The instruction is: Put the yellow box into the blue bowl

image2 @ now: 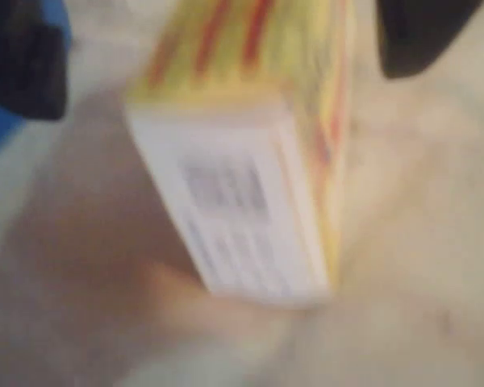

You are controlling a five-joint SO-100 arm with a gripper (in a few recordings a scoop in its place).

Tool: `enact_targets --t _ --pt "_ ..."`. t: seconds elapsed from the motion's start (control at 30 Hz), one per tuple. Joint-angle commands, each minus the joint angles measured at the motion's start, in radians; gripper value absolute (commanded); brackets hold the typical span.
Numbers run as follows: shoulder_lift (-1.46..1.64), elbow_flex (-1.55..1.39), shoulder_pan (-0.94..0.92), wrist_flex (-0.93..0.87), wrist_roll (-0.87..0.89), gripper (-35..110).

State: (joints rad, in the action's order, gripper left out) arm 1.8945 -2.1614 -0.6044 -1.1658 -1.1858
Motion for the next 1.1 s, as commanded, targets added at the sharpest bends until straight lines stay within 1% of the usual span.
enact_targets --t 0.0,0.17,0.33,0.57,0.73,0.9,1.07 --pt "0.005 -0.006 -0.002 0.021 0.003 21" --pt "0.005 -0.021 0.015 0.077 0.086 21" --pt "0.005 -0.023 0.064 0.091 0.129 21" --pt "-0.003 -0.023 0.063 0.095 0.129 21" --pt "-0.089 -0.005 0.057 0.097 0.13 21" --pt "-0.114 -0.005 0.018 0.1 0.129 21" --pt "-0.123 -0.006 0.009 0.181 0.129 21"
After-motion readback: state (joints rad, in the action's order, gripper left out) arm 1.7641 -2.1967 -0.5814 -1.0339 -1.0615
